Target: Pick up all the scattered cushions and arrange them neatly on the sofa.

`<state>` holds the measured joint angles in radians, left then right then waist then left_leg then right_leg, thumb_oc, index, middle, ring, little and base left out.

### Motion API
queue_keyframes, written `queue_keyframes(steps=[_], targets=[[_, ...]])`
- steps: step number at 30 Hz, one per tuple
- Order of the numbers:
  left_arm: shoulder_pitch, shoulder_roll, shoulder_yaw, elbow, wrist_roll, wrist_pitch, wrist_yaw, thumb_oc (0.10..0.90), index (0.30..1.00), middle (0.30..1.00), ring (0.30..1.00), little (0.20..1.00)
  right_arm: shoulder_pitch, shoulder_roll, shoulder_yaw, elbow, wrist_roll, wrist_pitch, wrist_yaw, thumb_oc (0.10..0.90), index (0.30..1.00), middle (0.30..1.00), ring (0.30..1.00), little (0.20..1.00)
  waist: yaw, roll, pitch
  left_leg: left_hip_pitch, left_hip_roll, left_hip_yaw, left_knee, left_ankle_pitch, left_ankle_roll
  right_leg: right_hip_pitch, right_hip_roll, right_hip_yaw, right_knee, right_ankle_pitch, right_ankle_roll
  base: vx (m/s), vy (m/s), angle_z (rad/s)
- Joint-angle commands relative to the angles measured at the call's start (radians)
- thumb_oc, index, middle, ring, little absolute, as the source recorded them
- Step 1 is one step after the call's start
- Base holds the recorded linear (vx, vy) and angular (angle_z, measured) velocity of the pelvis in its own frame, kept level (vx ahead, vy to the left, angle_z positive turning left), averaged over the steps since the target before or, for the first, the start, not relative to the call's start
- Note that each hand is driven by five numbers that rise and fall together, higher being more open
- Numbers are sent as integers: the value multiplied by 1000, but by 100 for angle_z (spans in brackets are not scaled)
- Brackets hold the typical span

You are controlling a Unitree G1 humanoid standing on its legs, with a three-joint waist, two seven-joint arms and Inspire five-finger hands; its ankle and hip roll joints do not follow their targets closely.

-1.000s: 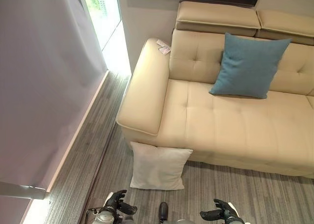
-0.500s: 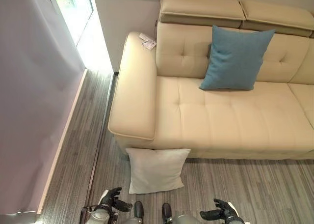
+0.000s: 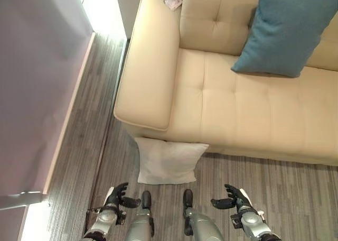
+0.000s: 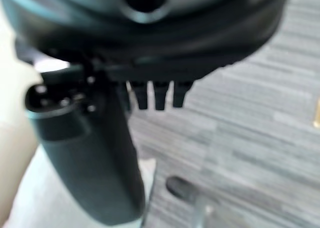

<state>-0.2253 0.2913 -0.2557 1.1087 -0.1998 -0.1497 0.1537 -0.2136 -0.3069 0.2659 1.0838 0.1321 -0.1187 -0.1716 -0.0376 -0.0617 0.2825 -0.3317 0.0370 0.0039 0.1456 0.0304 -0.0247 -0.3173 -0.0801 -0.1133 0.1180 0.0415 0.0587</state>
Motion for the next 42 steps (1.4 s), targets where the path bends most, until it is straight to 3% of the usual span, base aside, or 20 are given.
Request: queue_keyframes(steps=[1,5,6,8,9,12,13,16,25,32,34,42], targets=[[-45,58,27,-93,-74,-89,94,800,900,900,900,900,-13,-54,9,-105,25,-54,-94,800,900,900,900,900,0,-34,15,-126,-42,22,197,-174,7,-112,-61,33,88,-66,58,-205,-79,8],[-134,82,12,-144,-111,-116,144,800,900,900,900,900,-107,-83,9,-161,23,-80,-165,800,900,900,900,900,-15,-12,30,-304,-32,8,268,-165,5,-294,-63,34,174,-79,45,-120,-27,10],[-160,88,4,-153,-114,-125,155,800,900,900,900,900,-134,-94,14,-171,15,-87,-185,800,900,900,900,900,-15,1,30,-344,-23,-2,303,-201,0,-340,-55,38,216,-115,47,-22,-21,6],[-189,97,-4,-165,-117,-129,164,800,900,900,900,900,-165,-105,20,-182,12,-96,-202,800,900,900,900,900,-19,7,34,-396,-23,-4,331,-202,0,-391,-57,41,244,-121,44,-36,-14,0],[-230,108,-12,-181,-127,-135,174,800,900,900,900,900,-207,-119,28,-195,7,-104,-223,800,900,900,900,900,-25,18,31,-489,-21,-12,375,-204,-1,-483,-59,47,296,-133,38,-59,-24,5],[-294,130,-22,-194,-131,-146,198,800,900,900,900,900,-279,-132,30,-211,11,-125,-264,800,900,900,900,900,-29,38,23,-623,-19,-20,450,-212,-1,-616,-63,61,387,-160,30,-38,-6,14],[-294,130,-22,-194,-131,-146,198,800,900,900,900,900,-279,-132,30,-211,11,-125,-264,800,900,900,900,900,-29,38,23,-624,-19,-21,450,-212,-1,-617,-63,61,387,-160,30,-6,-21,8],[-375,148,-38,-205,-139,-155,223,800,900,900,900,900,-390,-153,57,-220,4,-141,-306,800,900,900,900,900,-26,57,16,-784,-19,-31,549,-232,2,-790,-67,85,517,-201,17,14,-21,5],[-520,203,-77,-191,-143,-153,244,800,900,900,900,900,-553,-189,121,-221,-15,-138,-330,800,900,900,900,900,-25,61,12,-980,-41,-32,633,-236,9,-984,-70,93,617,-215,20,-10,-24,5],[-595,234,-112,-172,-129,-151,239,800,900,900,900,900,-607,-195,142,-203,-12,-139,-323,800,900,900,900,900,-30,62,0,-1041,-47,-36,628,-220,6,-1043,-70,94,621,-209,21,-3,-8,3],[-688,259,-149,-156,-131,-152,241,800,900,900,900,900,-676,-197,161,-184,-6,-140,-337,800,900,900,900,900,-33,62,-5,-1080,-49,-35,617,-208,4,-1079,-70,95,612,-200,27,-7,-14,2],[-853,299,-262,-217,-112,-166,229,800,900,900,900,900,-822,-250,240,-195,31,-151,-315,800,900,900,900,900,-31,78,25,-1151,-55,-36,617,-190,-1,-1149,-75,99,623,-191,42,0,-1,1]])
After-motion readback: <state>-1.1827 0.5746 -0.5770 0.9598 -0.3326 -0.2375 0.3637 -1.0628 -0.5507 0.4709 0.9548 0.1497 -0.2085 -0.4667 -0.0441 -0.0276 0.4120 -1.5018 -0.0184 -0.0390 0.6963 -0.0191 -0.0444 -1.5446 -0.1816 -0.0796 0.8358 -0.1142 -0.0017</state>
